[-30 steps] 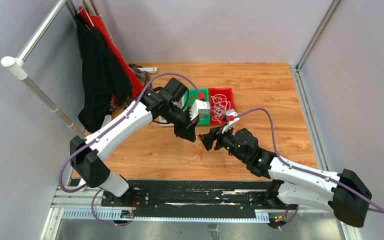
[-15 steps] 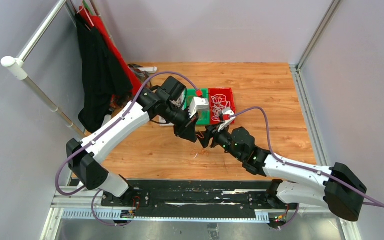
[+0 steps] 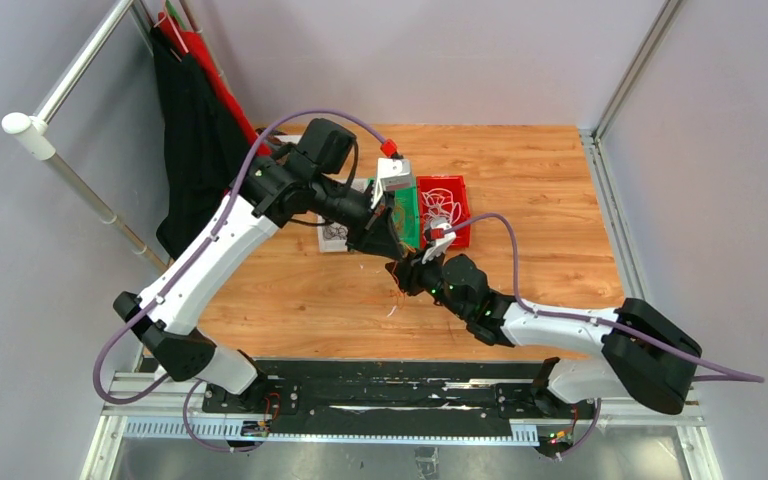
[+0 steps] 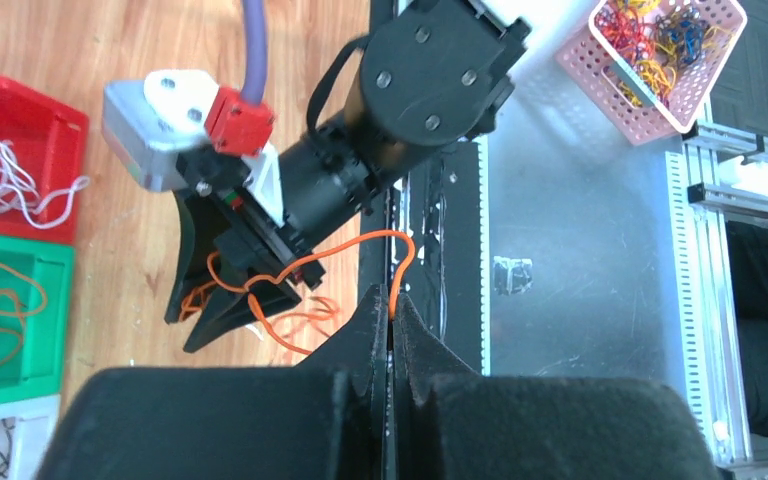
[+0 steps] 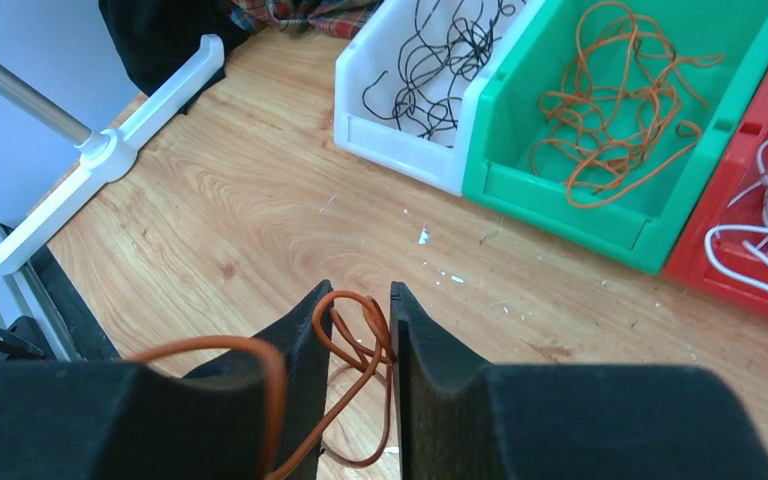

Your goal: Untangle the cables

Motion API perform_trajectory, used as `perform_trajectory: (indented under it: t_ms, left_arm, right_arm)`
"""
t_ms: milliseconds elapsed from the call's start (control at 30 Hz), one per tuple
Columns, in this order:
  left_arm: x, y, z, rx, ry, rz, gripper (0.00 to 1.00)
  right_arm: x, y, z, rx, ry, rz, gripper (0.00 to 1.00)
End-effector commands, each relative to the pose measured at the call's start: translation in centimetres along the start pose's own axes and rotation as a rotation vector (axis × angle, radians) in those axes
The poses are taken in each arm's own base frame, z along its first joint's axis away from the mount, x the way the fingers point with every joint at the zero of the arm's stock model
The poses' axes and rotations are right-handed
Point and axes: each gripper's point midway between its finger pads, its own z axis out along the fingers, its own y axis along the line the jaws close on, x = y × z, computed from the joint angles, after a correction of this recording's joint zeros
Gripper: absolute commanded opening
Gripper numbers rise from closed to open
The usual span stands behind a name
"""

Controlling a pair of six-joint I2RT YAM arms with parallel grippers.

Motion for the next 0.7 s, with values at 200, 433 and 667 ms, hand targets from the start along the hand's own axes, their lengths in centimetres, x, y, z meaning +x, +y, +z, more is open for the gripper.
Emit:
perform_trajectory:
  t_ms: [200, 433, 667]
  left_arm:
    - [-5.9, -2.9, -5.2, -0.072, -0.153, 0.131, 0.0]
    - [-8.4, -2.8, -7.3, -0.163, -0.209, 0.216, 0.0]
    - [-8.5, -0.9, -7.4, -0.24, -0.187, 0.249, 0.0]
  right_arm:
    - [4.7, -2.4, -0.9, 0.072, 0.05, 0.069, 0.2]
    - [8.9, -4.8, -3.0, 0.137, 0.12, 0.096, 0.2]
    - [9.3, -5.7, -4.4, 0.169, 0.133, 0.094, 0.23]
